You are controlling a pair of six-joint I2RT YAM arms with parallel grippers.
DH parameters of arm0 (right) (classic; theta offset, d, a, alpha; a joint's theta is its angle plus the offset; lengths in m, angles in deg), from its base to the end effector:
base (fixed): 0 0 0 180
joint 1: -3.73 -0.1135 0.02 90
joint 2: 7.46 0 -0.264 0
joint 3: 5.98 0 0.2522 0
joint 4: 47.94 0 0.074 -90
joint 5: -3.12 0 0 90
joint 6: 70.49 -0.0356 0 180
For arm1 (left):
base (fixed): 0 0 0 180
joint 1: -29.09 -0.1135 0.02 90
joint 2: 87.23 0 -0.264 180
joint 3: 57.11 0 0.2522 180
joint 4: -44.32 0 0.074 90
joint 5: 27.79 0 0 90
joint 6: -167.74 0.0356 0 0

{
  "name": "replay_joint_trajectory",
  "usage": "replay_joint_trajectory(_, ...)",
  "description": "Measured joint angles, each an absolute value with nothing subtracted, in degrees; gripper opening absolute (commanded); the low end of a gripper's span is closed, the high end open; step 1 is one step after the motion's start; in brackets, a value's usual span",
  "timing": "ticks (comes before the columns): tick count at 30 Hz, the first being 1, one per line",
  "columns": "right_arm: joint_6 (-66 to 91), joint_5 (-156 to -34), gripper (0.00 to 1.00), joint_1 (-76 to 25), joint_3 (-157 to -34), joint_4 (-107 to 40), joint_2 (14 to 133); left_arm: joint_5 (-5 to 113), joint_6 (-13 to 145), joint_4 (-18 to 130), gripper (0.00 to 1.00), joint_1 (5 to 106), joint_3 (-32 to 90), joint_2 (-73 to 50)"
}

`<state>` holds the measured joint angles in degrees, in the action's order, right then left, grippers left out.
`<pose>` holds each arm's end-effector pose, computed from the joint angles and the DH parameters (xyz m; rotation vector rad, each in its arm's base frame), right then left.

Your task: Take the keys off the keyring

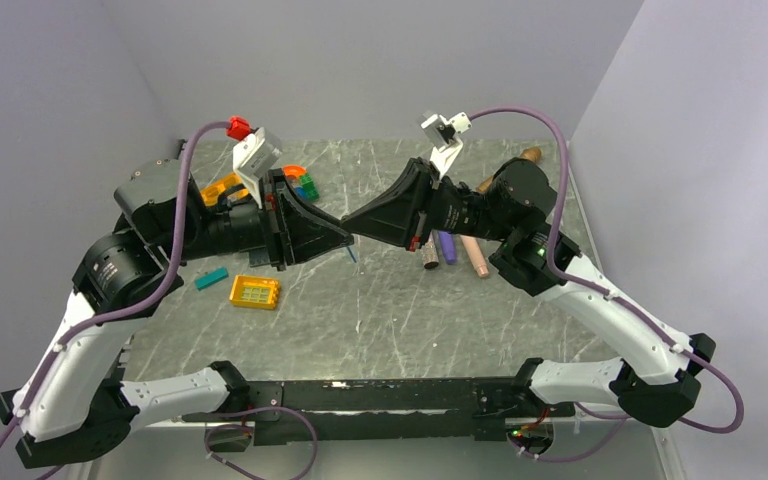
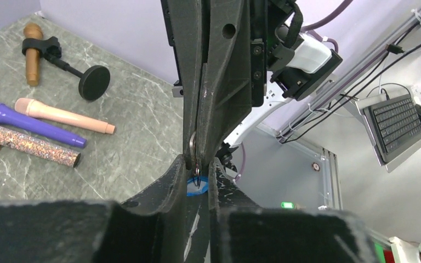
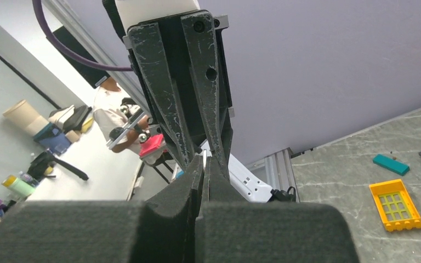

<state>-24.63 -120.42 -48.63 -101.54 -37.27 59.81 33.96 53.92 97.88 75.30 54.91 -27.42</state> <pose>0.1303 0.2012 0.5079 -0.6941 1.3924 1.7557 0.0896 -0.1179 0.5385 0.7450 1.5974 -1.3120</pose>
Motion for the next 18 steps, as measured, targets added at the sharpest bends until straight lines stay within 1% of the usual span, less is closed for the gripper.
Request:
replay_joint_trajectory(2, -24.7, -120.5, 0.00, -48.6, -101.5, -37.7, 59.8, 33.8, 53.8, 97.8, 0.01, 75.3, 54.9, -27.5)
replay_joint_trajectory(3, -24.8, -120.5, 0.00, -48.6, -101.5, -37.8, 59.8, 33.6, 53.6, 97.7, 0.00, 75.3, 54.9, -27.7)
replay_joint_trajectory(9, -25.8, -120.5, 0.00, -48.6, -101.5, -38.8, 59.8, 34.0, 53.6, 97.3, 0.00, 75.3, 54.9, -28.1)
replay_joint_trajectory(10, -26.0, -120.5, 0.01, -48.6, -101.5, -39.0, 59.8, 34.1, 53.6, 97.2, 0.00, 75.3, 54.9, -28.2)
replay_joint_trajectory(12, -26.2, -120.6, 0.06, -48.6, -101.5, -39.7, 59.8, 34.7, 53.6, 97.0, 0.00, 75.3, 54.8, -28.5)
replay_joint_trajectory(15, -26.4, -120.6, 0.21, -48.7, -101.5, -40.3, 60.0, 35.1, 53.6, 96.8, 0.00, 75.3, 54.6, -28.9)
replay_joint_trajectory(18, -26.7, -121.0, 0.29, -48.9, -101.5, -40.9, 60.1, 35.7, 53.7, 96.9, 0.00, 75.3, 54.5, -29.2)
